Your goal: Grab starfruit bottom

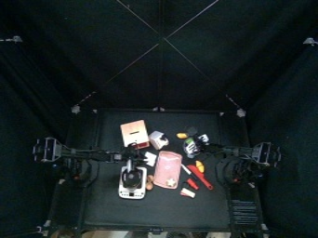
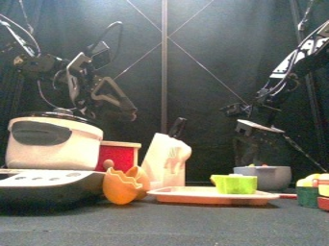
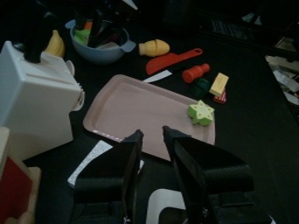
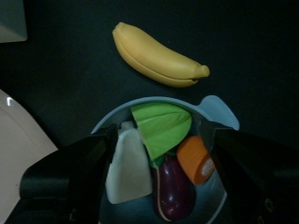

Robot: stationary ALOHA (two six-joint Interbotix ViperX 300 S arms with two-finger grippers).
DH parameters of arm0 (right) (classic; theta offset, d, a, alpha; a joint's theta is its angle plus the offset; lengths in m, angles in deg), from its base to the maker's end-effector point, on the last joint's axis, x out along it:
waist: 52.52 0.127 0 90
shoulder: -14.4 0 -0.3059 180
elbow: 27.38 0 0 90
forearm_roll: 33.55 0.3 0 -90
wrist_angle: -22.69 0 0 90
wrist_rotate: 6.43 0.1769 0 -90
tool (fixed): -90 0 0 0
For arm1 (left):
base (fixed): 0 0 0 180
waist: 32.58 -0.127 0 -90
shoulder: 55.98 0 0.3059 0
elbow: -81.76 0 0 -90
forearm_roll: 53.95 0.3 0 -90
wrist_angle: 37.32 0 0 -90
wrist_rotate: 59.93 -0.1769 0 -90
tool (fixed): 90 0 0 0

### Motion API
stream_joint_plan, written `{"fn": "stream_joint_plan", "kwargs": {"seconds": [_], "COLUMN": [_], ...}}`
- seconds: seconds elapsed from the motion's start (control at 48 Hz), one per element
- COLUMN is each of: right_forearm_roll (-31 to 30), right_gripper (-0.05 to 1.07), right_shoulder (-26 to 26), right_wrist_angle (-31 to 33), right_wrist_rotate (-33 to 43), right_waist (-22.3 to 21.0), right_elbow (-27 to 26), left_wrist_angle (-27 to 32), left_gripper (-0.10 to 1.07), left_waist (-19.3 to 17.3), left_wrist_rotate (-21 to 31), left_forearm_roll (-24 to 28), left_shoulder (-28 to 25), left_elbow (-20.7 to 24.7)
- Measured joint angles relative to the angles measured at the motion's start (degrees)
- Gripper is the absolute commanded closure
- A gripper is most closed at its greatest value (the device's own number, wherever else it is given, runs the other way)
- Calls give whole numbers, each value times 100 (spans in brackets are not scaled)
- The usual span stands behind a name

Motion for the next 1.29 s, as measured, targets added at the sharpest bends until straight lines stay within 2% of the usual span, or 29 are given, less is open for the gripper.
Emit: {"fn": "stream_joint_plan", "kwargs": {"seconds": [0.188, 0.333, 0.438, 0.646, 0.792, 1.021, 1.292], "right_forearm_roll": [185, 387, 404, 299, 281, 334, 343], "right_gripper": [1, 1, 1, 1, 1, 1, 1], "right_shoulder": [272, 606, 712, 448, 70, -677, -1301], "right_wrist_angle": [290, 396, 290, -70, -202, -387, -422], "right_wrist_rotate": [-26, -44, -44, -53, -53, -53, -53], "right_waist": [352, 949, 1573, 2839, 3445, 3850, 3938], "right_elbow": [-79, -193, -264, -343, -475, -896, -1230], "left_wrist_angle": [0, 0, 0, 0, 0, 0, 0], "left_gripper": [29, 29, 29, 29, 29, 29, 29], "left_waist": [0, 18, 18, 18, 18, 0, 0], "left_wrist_rotate": [0, 9, 9, 0, 0, 0, 0], "left_forearm_roll": [-9, -9, -9, -9, 0, -9, 0], "left_shoulder": [0, 9, 0, 0, 0, 0, 9], "left_elbow": [-9, 0, 0, -9, 0, 0, 0]}}
